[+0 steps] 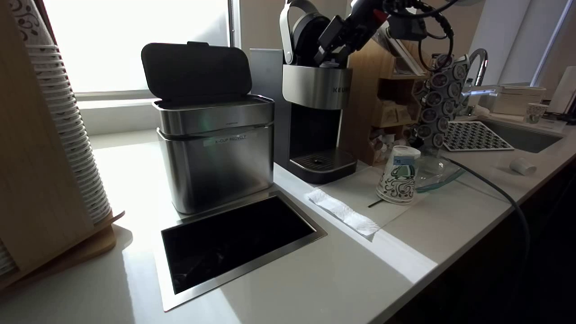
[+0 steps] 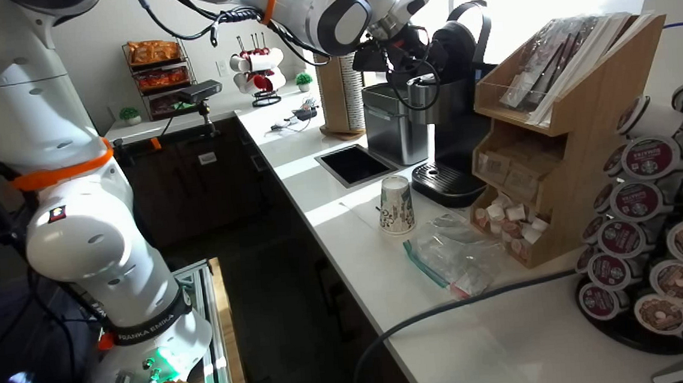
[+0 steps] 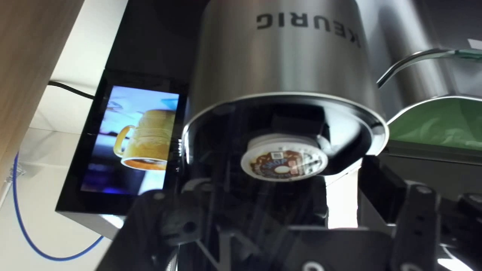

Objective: Remove the capsule from the coffee machine

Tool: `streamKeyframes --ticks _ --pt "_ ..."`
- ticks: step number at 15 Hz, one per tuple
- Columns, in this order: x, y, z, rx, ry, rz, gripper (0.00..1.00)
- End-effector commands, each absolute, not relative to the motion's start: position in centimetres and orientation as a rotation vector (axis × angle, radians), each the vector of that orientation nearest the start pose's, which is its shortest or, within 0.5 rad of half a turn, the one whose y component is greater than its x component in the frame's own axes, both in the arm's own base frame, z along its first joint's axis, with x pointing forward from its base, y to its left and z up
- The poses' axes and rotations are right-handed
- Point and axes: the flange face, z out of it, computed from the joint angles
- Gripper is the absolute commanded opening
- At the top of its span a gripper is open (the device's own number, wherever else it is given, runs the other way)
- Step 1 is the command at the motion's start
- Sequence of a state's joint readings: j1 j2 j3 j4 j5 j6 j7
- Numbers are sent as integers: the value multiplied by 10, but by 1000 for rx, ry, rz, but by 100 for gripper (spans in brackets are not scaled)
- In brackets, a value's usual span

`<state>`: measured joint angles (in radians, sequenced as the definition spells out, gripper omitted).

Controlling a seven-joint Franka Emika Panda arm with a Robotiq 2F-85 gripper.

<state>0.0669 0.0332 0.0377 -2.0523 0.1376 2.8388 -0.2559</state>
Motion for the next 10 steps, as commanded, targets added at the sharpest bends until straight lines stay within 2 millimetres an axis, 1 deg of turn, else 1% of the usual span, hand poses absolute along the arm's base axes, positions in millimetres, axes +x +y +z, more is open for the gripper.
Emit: streamKeyframes --ticks 1,2,3,5,7,8,10 --pt "608 59 512 -2839 -352 -1182 60" --pt "608 58 513 -2836 -351 -1186 61" --pt "609 57 514 -2835 -348 -1191 59" --pt "609 56 514 -2836 -346 -1190 59" --pt "609 56 514 -2835 -346 -1191 57" --pt "610 55 514 -2835 -345 -1191 52" --pt "609 55 515 -2832 -344 -1194 50"
